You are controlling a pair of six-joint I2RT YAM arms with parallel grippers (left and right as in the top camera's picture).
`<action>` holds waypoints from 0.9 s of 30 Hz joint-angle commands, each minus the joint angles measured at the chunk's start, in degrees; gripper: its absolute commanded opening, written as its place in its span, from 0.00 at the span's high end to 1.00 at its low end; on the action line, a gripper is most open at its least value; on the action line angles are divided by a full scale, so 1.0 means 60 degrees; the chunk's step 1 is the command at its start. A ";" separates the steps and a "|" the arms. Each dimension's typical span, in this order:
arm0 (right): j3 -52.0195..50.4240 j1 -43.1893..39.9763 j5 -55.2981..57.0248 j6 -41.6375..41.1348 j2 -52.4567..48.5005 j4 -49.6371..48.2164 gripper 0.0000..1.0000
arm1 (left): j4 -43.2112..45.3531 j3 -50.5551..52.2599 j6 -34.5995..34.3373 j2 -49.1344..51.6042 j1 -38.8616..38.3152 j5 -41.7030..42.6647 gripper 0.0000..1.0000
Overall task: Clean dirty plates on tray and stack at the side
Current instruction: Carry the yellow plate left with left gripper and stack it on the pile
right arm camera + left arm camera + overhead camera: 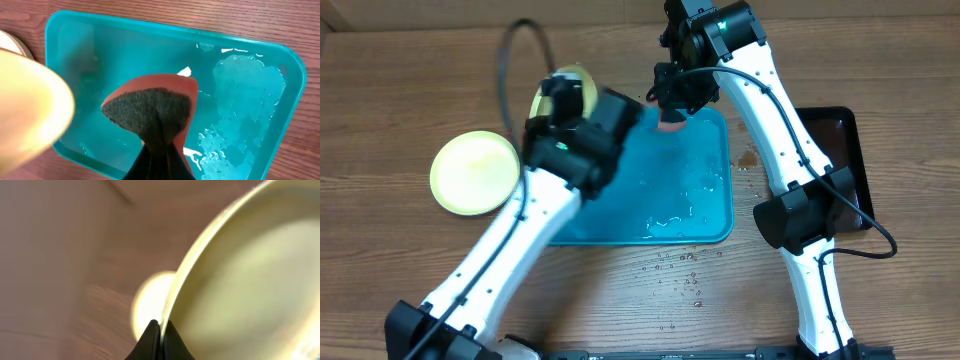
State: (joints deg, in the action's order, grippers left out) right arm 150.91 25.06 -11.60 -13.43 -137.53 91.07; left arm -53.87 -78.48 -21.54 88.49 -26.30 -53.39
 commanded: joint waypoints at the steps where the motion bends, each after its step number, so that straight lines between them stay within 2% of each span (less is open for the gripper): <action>1: 0.0182 -0.0029 0.0040 0.0069 0.0153 -0.0047 0.96 | -0.0182 -0.0189 -0.0175 -0.0178 0.1690 0.4863 0.96; 6: 0.0182 -0.0029 0.0036 0.0069 0.0153 -0.0047 0.96 | -0.0211 -0.0178 0.0780 -0.0178 0.4328 0.8506 0.96; 9: 0.0182 -0.0029 0.0036 0.0069 0.0153 -0.0047 0.96 | -0.0306 -0.0120 0.0885 -0.0178 0.5821 0.9562 0.96; 14: 0.0182 -0.0029 0.0036 0.0069 0.0153 -0.0047 0.96 | -0.0299 0.0270 0.1042 -0.0095 0.7996 0.9643 0.96; 18: 0.0182 -0.0029 0.0036 0.0069 0.0153 -0.0040 0.96 | -0.0029 0.0772 0.1053 0.0138 0.9213 0.9588 0.96; 27: 0.0182 -0.0029 0.0036 0.0069 0.0149 0.0004 0.96 | 0.1490 0.1869 0.0404 0.1180 1.0422 0.9573 0.96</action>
State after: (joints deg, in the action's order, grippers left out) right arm 150.91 25.06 -11.57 -13.45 -137.53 91.13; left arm -46.57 -68.79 -16.95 92.88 35.20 2.55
